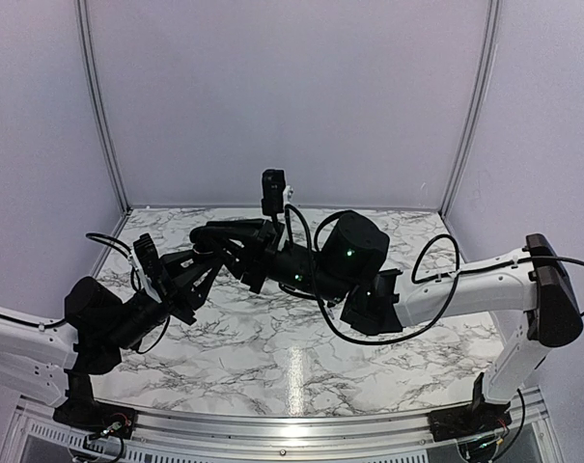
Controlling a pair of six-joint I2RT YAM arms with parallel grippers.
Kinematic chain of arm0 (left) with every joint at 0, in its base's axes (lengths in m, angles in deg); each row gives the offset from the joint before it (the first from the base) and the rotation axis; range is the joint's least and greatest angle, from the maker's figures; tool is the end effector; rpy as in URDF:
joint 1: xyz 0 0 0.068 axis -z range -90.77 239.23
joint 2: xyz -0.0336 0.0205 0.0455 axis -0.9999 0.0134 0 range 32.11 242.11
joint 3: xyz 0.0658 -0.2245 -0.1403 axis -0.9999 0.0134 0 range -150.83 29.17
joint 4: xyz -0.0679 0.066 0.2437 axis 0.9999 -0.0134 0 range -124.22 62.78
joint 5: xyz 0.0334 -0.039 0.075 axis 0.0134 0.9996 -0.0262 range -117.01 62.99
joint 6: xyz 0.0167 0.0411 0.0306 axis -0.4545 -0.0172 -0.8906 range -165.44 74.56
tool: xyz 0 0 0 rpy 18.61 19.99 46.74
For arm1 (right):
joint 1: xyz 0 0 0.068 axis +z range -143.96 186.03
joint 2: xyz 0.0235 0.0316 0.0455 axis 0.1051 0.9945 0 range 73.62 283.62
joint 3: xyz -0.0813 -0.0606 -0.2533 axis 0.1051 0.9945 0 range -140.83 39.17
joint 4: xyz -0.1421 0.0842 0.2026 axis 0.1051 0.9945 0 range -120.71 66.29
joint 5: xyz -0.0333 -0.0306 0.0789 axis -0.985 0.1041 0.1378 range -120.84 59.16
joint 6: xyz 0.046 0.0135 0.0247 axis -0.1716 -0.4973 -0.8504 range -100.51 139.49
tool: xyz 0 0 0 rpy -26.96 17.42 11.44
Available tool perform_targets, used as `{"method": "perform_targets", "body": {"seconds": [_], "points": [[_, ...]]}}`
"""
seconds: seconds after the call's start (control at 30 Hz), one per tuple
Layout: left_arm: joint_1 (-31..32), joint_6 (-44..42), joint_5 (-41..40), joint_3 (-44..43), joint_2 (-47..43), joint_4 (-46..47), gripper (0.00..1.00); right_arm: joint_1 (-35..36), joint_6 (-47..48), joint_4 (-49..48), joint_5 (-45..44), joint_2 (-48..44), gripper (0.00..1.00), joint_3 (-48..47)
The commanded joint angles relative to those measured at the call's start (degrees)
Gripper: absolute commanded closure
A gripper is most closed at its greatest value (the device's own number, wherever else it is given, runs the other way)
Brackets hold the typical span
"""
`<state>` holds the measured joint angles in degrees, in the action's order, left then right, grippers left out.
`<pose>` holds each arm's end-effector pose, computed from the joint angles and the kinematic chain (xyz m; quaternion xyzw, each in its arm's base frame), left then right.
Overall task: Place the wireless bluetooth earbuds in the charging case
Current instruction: Insert the left earbud into the left side groove of the charging case.
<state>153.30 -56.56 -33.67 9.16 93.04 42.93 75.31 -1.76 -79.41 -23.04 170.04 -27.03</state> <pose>0.0962 -0.1885 0.2825 0.2683 0.4306 -0.3576 0.7840 0.1353 0.3712 0.3390 -0.2877 0.5102 0.6031 0.5416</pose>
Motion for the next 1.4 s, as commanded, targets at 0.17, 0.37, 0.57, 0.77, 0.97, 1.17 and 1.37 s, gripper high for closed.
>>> {"method": "perform_targets", "body": {"seconds": [0.17,0.37,0.57,0.77,0.97,1.17,1.37], "points": [[0.52,-0.36,3.33,-0.38,-1.94,5.5,1.0,-0.23,-0.49,6.41,-4.76,0.87,0.76,-1.11],[0.53,-0.26,3.4,-0.56,-1.34,5.92,1.0,-0.2,0.08,5.98,-2.39,1.46,0.77,-1.83],[0.44,-0.07,2.5,-0.09,-1.25,6.33,1.0,-0.24,0.66,5.43,0.11,1.67,0.79,-1.92],[0.09,0.48,2.13,0.01,-0.95,6.4,1.0,-0.22,1.87,5.14,4.71,1.93,0.79,-2.5],[0.0,0.56,1.98,0.17,-0.26,5.65,1.0,-0.26,3.05,6.28,5.63,1.88,0.8,-3.12],[-0.09,0.42,1.76,-0.19,-0.02,4.05,1.0,-0.2,3.82,7.22,5.37,1.93,0.82,-3.59],[-0.09,-0.22,1.51,-0.29,-0.02,3.11,1.0,-0.21,4.97,8.45,5.35,2.03,0.86,-4.01]]}}
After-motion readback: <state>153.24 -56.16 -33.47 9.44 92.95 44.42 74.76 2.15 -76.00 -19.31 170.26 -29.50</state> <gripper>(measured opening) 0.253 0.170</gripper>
